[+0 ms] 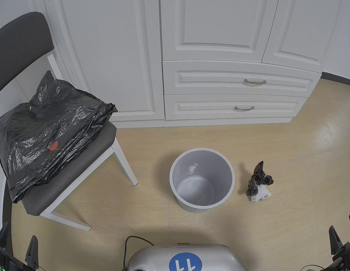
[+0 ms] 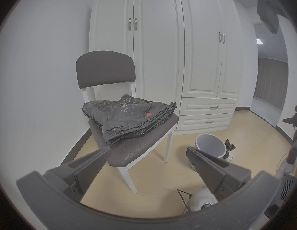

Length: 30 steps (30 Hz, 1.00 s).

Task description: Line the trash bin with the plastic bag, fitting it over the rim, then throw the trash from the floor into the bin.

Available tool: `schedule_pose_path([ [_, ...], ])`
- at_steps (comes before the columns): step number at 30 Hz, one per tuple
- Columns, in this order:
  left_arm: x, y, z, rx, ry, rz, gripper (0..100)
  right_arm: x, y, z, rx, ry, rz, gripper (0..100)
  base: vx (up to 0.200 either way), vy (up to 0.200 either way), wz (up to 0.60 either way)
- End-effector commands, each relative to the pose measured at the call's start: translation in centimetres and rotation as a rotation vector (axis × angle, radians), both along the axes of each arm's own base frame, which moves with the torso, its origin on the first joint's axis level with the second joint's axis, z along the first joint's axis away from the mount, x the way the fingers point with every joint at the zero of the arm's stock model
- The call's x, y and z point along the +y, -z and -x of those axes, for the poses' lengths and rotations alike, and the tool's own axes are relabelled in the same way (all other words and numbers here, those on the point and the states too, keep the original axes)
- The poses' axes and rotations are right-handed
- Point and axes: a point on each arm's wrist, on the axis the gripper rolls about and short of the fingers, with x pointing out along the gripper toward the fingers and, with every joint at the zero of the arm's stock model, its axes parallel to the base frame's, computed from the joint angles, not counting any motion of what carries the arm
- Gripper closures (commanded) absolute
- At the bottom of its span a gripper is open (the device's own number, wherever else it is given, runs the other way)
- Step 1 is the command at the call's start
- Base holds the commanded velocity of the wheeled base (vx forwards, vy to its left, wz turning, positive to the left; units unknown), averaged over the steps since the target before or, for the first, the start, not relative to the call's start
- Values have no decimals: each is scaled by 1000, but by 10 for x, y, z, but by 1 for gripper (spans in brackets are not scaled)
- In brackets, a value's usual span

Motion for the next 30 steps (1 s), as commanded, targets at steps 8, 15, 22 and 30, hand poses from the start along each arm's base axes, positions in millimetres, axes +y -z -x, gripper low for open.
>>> schedule_pose_path([
  [8, 0, 5, 0, -1, -10, 44, 0, 0, 5, 0, 0, 0, 0, 0, 0, 0, 0],
  [15, 0, 5, 0, -1, -12, 39, 0, 0, 6, 0, 4, -3, 8, 0, 0, 0, 0],
  [22, 0, 5, 0, -2, -15, 48, 0, 0, 5, 0, 1, -5, 6, 0, 0, 0, 0],
  [30, 0, 5, 0, -3, -16, 50, 0, 0, 5, 0, 3, -3, 3, 0, 0, 0, 0],
])
